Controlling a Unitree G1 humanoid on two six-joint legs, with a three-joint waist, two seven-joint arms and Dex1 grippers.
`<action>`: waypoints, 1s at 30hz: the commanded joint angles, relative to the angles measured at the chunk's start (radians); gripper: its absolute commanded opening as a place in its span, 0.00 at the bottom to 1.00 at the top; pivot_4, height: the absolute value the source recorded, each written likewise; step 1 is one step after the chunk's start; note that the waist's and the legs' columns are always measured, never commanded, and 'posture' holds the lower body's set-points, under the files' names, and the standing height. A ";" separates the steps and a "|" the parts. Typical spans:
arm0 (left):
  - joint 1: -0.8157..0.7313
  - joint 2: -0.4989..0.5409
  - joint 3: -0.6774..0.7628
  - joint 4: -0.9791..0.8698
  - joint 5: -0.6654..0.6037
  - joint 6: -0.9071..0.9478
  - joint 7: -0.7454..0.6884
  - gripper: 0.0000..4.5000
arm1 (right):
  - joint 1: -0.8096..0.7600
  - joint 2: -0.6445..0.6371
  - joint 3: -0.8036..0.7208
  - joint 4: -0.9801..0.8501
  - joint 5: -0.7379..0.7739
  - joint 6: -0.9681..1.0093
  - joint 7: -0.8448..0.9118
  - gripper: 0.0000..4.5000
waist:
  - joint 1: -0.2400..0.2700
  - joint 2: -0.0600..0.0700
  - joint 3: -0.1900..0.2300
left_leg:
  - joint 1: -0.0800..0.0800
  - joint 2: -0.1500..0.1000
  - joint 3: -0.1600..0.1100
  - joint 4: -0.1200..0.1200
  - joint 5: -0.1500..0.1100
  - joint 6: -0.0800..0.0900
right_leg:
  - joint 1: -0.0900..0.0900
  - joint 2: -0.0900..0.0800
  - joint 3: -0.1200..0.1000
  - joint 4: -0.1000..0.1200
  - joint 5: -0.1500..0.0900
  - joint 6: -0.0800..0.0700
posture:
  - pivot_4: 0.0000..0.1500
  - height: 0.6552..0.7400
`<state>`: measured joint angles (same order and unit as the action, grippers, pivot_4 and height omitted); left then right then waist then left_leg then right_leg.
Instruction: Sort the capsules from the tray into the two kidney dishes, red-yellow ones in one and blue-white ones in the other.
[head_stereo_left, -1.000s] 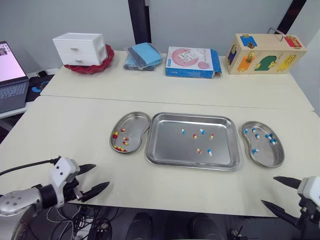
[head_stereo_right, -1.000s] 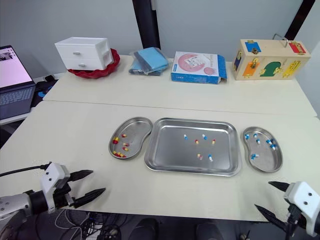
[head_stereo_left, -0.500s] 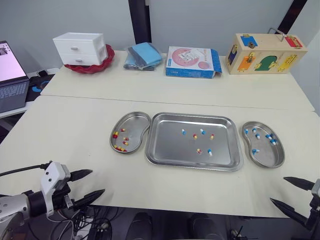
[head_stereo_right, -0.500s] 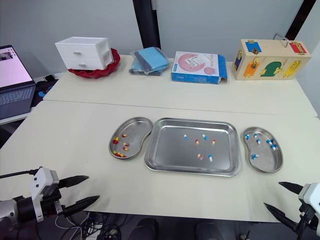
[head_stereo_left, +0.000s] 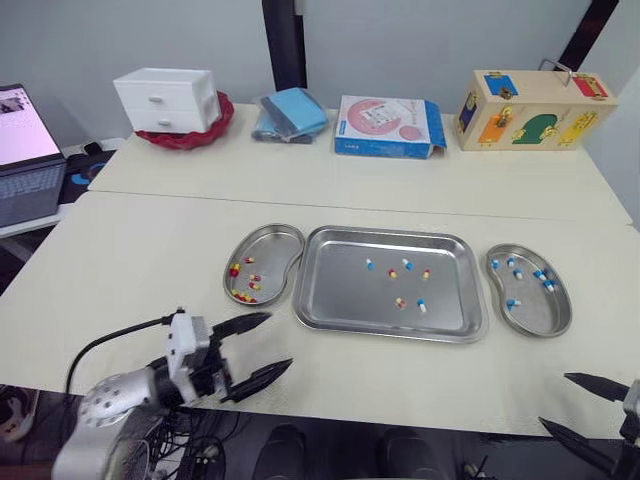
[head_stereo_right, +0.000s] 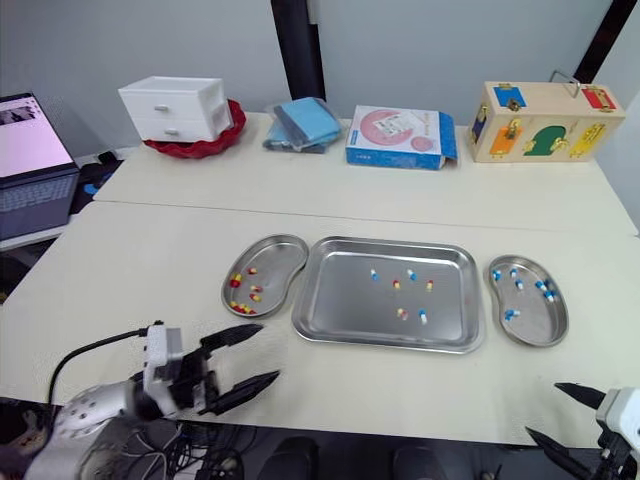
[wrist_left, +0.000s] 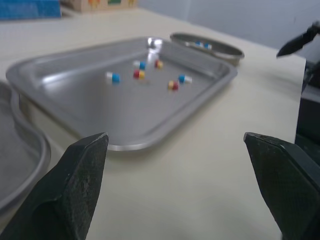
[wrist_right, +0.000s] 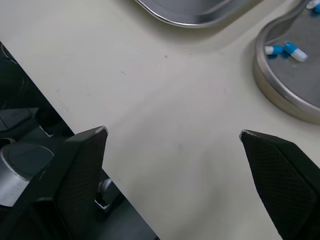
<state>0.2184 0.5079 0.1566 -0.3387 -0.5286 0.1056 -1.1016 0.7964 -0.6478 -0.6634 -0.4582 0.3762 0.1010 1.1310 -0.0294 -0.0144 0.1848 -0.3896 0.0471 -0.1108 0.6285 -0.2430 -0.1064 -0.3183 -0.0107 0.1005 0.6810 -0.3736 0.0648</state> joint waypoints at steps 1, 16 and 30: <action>-0.014 -0.016 -0.011 0.016 0.015 -0.055 0.017 1.00 | 0.031 0.016 -0.014 -0.065 0.022 -0.016 -0.010 1.00 | -0.001 0.000 0.000 | 0.000 0.000 0.000 0.000 0.000 0.000 | 0.000 0.000 0.000 0.000 0.000 0.000 | 1.00 0.90; -0.041 -0.008 -0.041 0.048 0.028 -0.086 0.041 1.00 | -0.241 0.007 0.217 -0.424 0.098 0.298 -0.355 1.00 | -0.002 0.001 -0.001 | 0.000 0.000 -0.001 0.001 0.000 0.000 | 0.000 0.000 0.000 0.000 0.000 0.000 | 1.00 0.90; -0.078 0.000 -0.069 0.063 0.033 -0.079 0.051 1.00 | -0.880 0.025 0.662 -0.336 0.051 0.769 -0.716 0.80 | -0.003 0.000 0.000 | -0.001 0.000 -0.002 0.001 0.000 0.000 | -0.001 0.000 -0.001 0.000 0.001 0.000 | 1.00 0.90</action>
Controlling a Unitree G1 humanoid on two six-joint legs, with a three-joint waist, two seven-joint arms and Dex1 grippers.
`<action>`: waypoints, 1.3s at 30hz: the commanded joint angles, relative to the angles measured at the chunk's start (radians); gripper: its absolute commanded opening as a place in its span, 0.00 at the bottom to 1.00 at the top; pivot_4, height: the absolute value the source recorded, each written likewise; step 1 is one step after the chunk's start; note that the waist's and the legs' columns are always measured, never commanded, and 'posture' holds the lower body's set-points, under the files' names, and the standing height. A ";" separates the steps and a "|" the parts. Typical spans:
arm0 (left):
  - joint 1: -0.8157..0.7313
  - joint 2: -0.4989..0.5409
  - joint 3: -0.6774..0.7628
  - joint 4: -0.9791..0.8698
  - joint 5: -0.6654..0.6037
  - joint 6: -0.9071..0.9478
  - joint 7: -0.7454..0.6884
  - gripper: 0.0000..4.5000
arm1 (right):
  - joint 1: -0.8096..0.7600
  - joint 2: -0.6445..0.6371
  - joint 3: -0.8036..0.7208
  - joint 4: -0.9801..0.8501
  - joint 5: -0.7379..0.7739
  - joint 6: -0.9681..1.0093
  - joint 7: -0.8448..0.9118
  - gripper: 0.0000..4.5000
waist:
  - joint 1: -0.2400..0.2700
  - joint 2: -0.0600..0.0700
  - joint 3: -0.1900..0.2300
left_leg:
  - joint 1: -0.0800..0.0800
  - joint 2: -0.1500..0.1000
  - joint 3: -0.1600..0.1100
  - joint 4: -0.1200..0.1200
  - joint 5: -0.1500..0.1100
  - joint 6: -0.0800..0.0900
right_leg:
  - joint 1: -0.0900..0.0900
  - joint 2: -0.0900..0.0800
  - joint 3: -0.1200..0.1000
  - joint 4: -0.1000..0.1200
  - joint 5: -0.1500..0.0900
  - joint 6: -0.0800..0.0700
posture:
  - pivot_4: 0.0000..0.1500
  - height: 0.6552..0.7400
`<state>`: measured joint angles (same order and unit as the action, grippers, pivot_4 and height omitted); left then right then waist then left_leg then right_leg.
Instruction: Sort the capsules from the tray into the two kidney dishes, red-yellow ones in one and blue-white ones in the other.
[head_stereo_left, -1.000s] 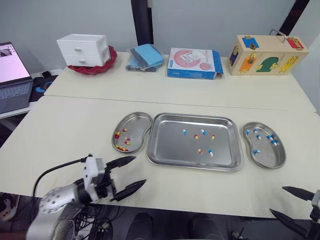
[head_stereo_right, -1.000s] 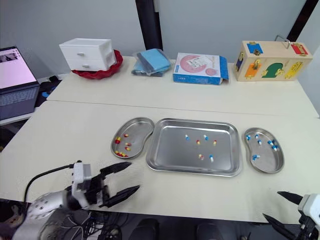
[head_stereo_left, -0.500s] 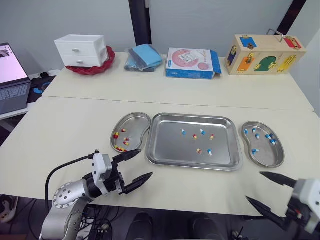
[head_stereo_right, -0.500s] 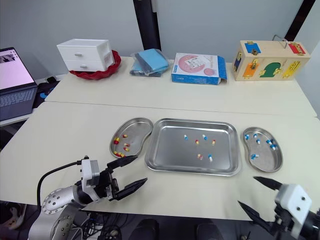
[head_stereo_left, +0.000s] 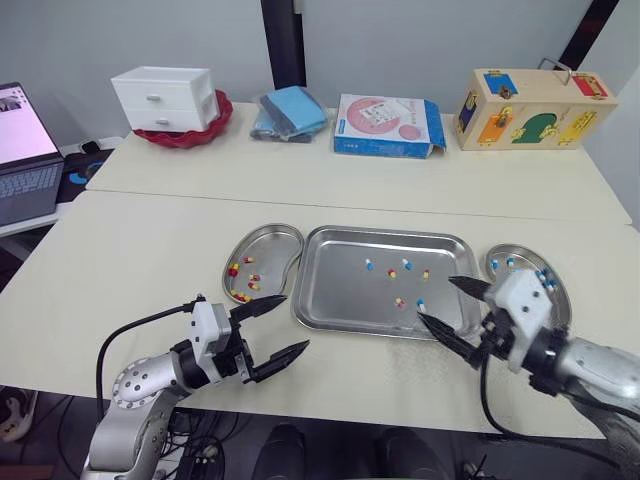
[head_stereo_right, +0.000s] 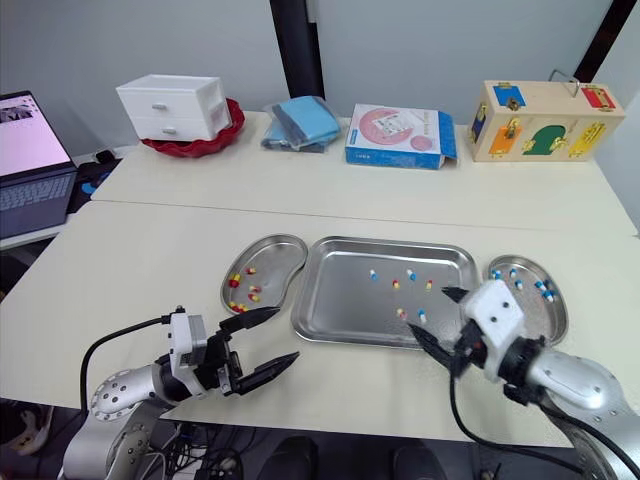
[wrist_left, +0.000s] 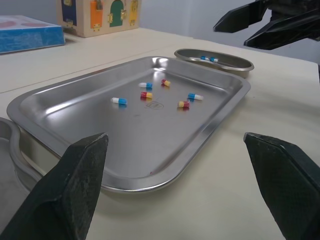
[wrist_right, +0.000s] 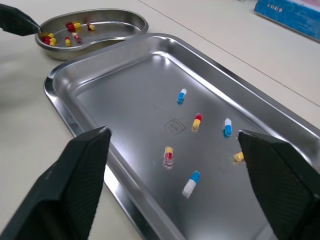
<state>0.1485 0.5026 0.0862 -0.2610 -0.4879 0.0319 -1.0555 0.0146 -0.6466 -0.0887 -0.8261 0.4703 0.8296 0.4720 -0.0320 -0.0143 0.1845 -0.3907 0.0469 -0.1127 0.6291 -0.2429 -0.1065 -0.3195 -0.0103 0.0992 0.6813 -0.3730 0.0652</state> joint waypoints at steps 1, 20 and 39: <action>-0.011 0.007 0.000 -0.013 -0.009 -0.004 0.005 1.00 | -0.157 0.045 0.134 0.061 -0.061 0.060 -0.078 0.80 | -0.002 0.000 0.000 | 0.000 0.000 0.000 0.000 0.000 0.000 | 0.000 0.000 0.000 0.000 0.000 0.000 | 1.00 0.90; -0.006 0.004 -0.002 -0.035 -0.004 -0.010 0.047 1.00 | -0.596 0.309 0.441 0.581 -0.245 0.180 -0.149 0.80 | -0.004 0.000 0.000 | -0.011 0.000 0.000 0.000 0.000 0.000 | -0.014 0.000 0.000 0.005 0.000 0.000 | 1.00 0.90; -0.007 0.006 -0.016 -0.032 -0.003 -0.017 0.055 1.00 | -0.627 0.370 0.447 0.681 -0.356 0.128 -0.129 0.01 | -0.021 0.000 0.000 | -0.010 0.000 0.001 0.000 0.001 0.000 | -0.017 0.000 0.001 0.010 0.000 -0.001 | 1.00 0.90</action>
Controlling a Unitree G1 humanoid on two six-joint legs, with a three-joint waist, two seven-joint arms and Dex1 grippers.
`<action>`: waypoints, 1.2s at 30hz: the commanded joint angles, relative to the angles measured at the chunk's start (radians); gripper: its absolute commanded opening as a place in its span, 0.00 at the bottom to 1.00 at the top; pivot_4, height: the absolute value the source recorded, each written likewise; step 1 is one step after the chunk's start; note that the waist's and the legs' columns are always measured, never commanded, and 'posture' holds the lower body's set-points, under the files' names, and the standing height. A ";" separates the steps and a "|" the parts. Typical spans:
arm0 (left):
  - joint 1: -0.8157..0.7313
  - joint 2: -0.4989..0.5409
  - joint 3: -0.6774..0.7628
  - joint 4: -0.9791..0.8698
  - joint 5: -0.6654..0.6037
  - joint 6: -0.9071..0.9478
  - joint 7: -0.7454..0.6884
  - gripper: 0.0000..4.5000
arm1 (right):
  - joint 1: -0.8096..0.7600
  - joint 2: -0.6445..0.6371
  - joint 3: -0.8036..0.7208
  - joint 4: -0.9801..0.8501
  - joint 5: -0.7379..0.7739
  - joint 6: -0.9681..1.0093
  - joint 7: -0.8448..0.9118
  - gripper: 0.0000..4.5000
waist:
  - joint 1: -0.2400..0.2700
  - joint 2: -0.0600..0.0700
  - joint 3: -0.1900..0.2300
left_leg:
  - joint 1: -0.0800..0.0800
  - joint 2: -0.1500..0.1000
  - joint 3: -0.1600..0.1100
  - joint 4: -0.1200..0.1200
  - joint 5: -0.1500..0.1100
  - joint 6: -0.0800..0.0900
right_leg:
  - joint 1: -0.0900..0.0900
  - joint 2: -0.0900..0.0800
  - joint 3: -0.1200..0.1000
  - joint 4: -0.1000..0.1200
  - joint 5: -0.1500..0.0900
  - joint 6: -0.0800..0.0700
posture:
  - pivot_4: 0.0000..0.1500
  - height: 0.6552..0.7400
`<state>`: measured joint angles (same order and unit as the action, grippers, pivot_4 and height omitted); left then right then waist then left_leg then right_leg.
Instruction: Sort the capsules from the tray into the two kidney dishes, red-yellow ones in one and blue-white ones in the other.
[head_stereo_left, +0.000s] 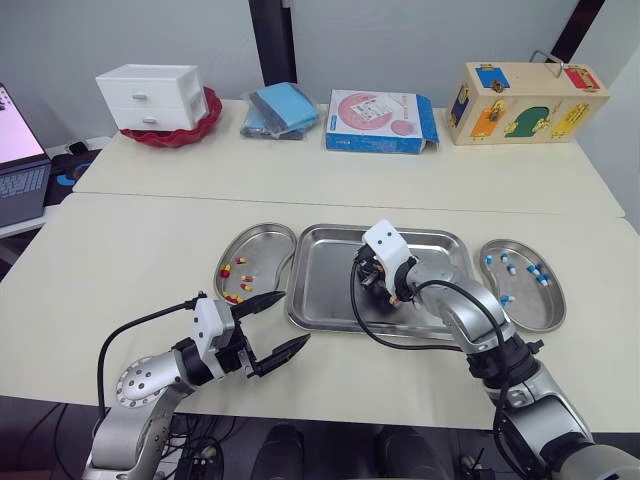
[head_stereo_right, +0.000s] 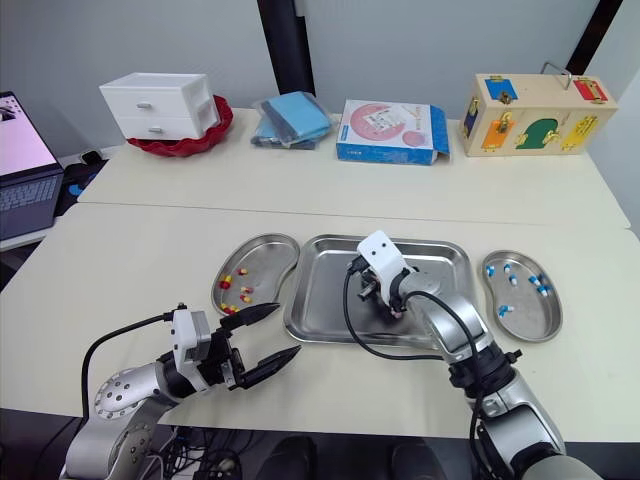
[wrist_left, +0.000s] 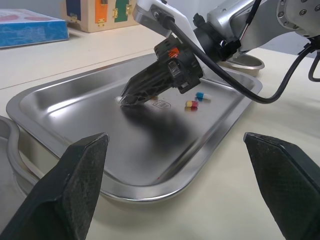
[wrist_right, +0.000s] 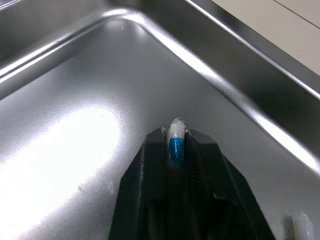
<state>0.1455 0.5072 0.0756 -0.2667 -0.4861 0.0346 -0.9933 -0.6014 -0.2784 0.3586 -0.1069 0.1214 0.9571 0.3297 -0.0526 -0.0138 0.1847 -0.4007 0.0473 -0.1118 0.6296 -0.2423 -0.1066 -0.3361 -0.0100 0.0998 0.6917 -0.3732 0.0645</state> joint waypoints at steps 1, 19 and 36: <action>-0.003 0.003 -0.006 -0.028 -0.007 -0.021 -0.012 1.00 | -0.008 -0.003 -0.002 -0.056 -0.009 0.001 0.018 0.00 | 0.000 0.000 0.000 | 0.000 0.000 0.000 0.000 0.000 0.000 | 0.000 0.000 0.000 0.000 0.000 0.000 | 1.00 0.90; 0.024 0.003 -0.063 -0.005 -0.068 -0.120 -0.246 1.00 | 0.466 -0.265 -0.778 -0.730 0.247 0.315 0.176 0.00 | 0.018 0.001 0.000 | 0.000 0.000 0.001 -0.001 0.000 0.000 | 0.001 0.000 0.000 -0.003 0.000 0.000 | 1.00 0.90; 0.004 -0.055 -0.056 0.049 -0.077 -0.198 -0.261 1.00 | 0.428 -0.263 -0.936 -0.580 0.230 0.338 0.022 0.36 | 0.019 0.001 0.000 | 0.000 0.000 0.002 -0.001 0.000 0.000 | 0.001 0.000 0.001 -0.003 0.000 0.000 | 1.00 0.90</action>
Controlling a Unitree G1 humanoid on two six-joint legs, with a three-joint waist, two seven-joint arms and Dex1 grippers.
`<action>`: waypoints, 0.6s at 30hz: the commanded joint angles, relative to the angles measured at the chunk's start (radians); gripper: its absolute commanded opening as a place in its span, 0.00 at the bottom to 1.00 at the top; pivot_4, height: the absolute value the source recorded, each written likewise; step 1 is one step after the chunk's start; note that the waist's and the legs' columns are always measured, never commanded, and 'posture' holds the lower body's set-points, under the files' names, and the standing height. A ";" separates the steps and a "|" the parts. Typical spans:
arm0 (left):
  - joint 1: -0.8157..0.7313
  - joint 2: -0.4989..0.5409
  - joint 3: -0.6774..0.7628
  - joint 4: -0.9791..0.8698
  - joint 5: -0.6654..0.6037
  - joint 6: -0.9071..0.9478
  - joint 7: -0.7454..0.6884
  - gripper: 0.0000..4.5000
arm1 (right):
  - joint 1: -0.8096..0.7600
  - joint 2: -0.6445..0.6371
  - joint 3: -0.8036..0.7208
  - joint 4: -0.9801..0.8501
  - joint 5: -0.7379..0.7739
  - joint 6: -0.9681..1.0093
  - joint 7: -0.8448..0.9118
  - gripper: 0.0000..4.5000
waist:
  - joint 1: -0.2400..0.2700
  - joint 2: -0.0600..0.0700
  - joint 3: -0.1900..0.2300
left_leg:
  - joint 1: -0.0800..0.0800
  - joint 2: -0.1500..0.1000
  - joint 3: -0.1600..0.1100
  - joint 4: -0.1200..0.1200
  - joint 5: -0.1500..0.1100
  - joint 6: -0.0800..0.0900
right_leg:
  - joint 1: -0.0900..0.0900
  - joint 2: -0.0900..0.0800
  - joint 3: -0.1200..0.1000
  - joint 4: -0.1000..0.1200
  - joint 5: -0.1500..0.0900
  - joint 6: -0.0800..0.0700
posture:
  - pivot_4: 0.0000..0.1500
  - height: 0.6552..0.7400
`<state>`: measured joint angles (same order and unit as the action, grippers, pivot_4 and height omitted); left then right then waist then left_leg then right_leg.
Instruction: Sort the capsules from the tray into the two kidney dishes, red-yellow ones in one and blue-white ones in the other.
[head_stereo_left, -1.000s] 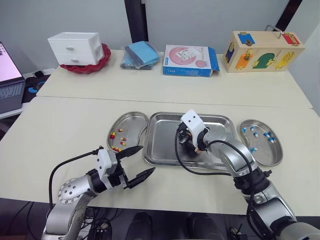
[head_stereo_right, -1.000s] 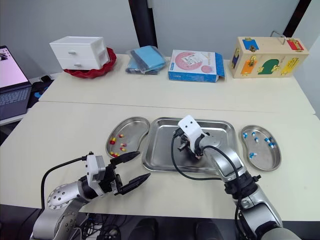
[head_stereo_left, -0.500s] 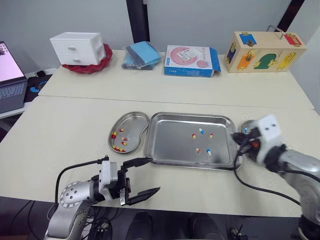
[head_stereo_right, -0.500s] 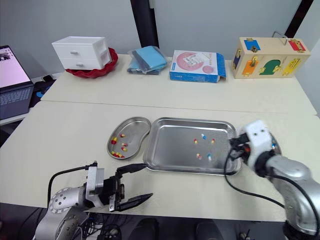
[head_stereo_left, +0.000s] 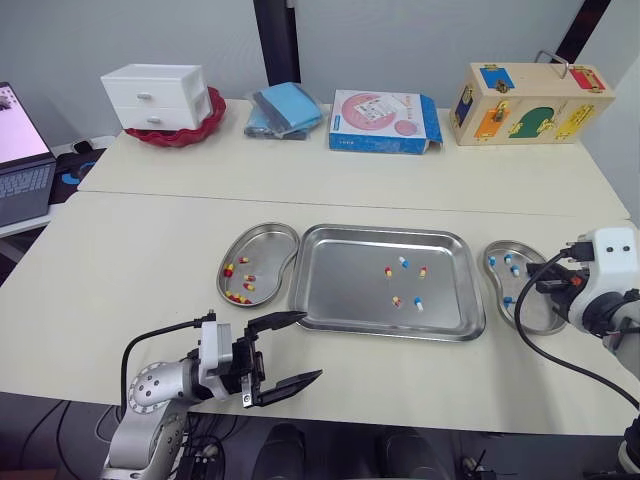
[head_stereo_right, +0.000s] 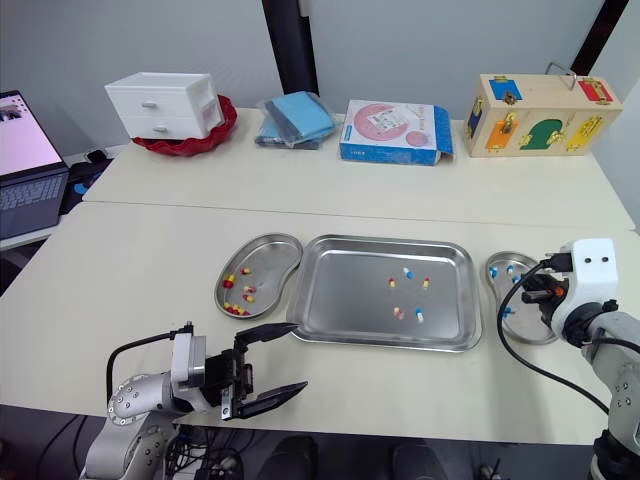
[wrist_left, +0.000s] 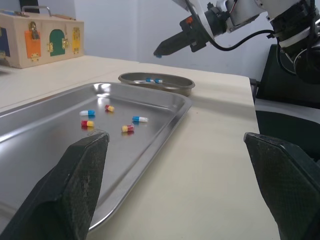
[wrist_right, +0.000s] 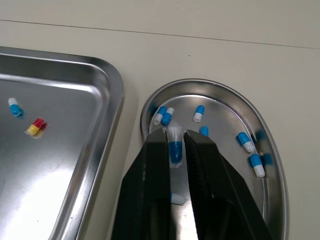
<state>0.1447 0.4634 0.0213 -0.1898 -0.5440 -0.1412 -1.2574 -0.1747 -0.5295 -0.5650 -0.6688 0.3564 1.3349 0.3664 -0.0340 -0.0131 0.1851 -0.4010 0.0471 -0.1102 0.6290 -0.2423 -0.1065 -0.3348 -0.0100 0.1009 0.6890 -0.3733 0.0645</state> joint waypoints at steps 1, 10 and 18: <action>0.005 -0.013 -0.001 -0.031 -0.021 -0.024 0.007 1.00 | 0.003 -0.012 -0.012 -0.017 -0.004 -0.045 -0.016 0.42 | 0.000 0.000 0.000 | 0.000 0.000 0.000 0.000 0.000 0.000 | 0.000 0.000 0.000 0.000 0.000 0.000 | 1.00 0.90; 0.025 -0.017 0.023 -0.073 -0.029 -0.009 0.059 1.00 | 0.122 -0.052 0.004 -0.073 0.021 -0.233 0.079 1.00 | 0.001 0.000 0.000 | 0.000 0.000 0.000 0.000 0.000 0.000 | 0.000 0.000 0.000 0.000 0.000 0.000 | 1.00 0.90; 0.127 0.097 0.154 -0.128 0.064 0.110 0.254 1.00 | 0.446 -0.096 -0.032 -0.124 0.072 -0.678 0.393 1.00 | -0.001 -0.001 0.000 | 0.001 0.000 0.000 0.000 0.000 0.000 | 0.002 0.000 0.000 -0.001 0.000 0.000 | 1.00 0.90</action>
<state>0.2418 0.5345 0.1301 -0.2723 -0.5029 -0.0602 -1.0504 0.2385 -0.6122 -0.5568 -0.7691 0.4002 0.7305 0.6990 -0.0347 -0.0137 0.1852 -0.3997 0.0473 -0.1103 0.6295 -0.2423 -0.1064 -0.3326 -0.0101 0.1008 0.6881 -0.3733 0.0647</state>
